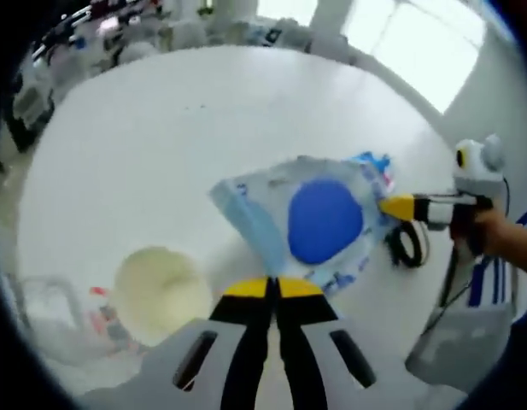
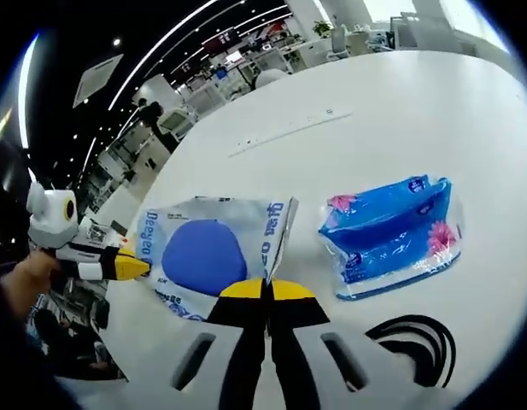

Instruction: Arrange the tabletop items into an orderly group along one side of the table until the central work area is clear of visible clutter.

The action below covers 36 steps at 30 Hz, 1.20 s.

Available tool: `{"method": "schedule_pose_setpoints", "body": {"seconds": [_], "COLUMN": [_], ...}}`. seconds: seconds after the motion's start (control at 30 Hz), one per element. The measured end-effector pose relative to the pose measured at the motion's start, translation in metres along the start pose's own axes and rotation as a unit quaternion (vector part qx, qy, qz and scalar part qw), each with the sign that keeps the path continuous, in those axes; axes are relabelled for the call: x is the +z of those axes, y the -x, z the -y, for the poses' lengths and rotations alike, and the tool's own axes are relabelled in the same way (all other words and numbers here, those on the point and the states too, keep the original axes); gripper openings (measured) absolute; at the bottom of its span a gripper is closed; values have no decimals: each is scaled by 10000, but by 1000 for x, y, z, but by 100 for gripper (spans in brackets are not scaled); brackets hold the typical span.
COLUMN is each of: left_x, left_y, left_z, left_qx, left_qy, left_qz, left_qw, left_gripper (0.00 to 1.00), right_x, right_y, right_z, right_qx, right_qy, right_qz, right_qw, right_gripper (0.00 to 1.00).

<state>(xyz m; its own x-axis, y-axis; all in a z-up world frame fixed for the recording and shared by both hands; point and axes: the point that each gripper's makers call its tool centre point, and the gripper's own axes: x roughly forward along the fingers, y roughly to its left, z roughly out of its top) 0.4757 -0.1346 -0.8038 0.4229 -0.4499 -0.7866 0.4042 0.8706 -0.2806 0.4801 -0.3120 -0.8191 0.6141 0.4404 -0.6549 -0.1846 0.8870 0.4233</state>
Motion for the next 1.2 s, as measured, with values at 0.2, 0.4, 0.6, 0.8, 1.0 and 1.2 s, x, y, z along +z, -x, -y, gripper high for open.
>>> {"method": "schedule_pose_setpoints", "body": {"seconds": [0.2,0.4,0.6,0.8,1.0,1.2], "left_x": [-9,-22,-32,-34,-37,-39], "left_y": [-1,-5,-9,-14,-22,-30], "left_z": [-5,-10,-15,-21,-25,-25], "left_qx": [104,168,191,313,406,484], "left_qy": [530,940,1223,1227,1281,1262], "left_qz": [364,494,569,664,722,851], "left_qw": [9979,9942,9907,9897,9883,9872], "left_gripper": [0,0,0,0,0,0], "right_x": [0,-4,-8,-11,-14,-17], "right_y": [-5,-9,-13,-19,-24,-27], "right_z": [-2,-5,-7,-8,-5,2], "right_qx": [68,87,108,85,2,-114], "right_qy": [155,408,638,738,920,1034], "right_qz": [-21,-76,-146,-158,-126,-59], "right_qw": [9999,9991,9978,9971,9957,9946], "right_gripper": [0,0,0,0,0,0]}}
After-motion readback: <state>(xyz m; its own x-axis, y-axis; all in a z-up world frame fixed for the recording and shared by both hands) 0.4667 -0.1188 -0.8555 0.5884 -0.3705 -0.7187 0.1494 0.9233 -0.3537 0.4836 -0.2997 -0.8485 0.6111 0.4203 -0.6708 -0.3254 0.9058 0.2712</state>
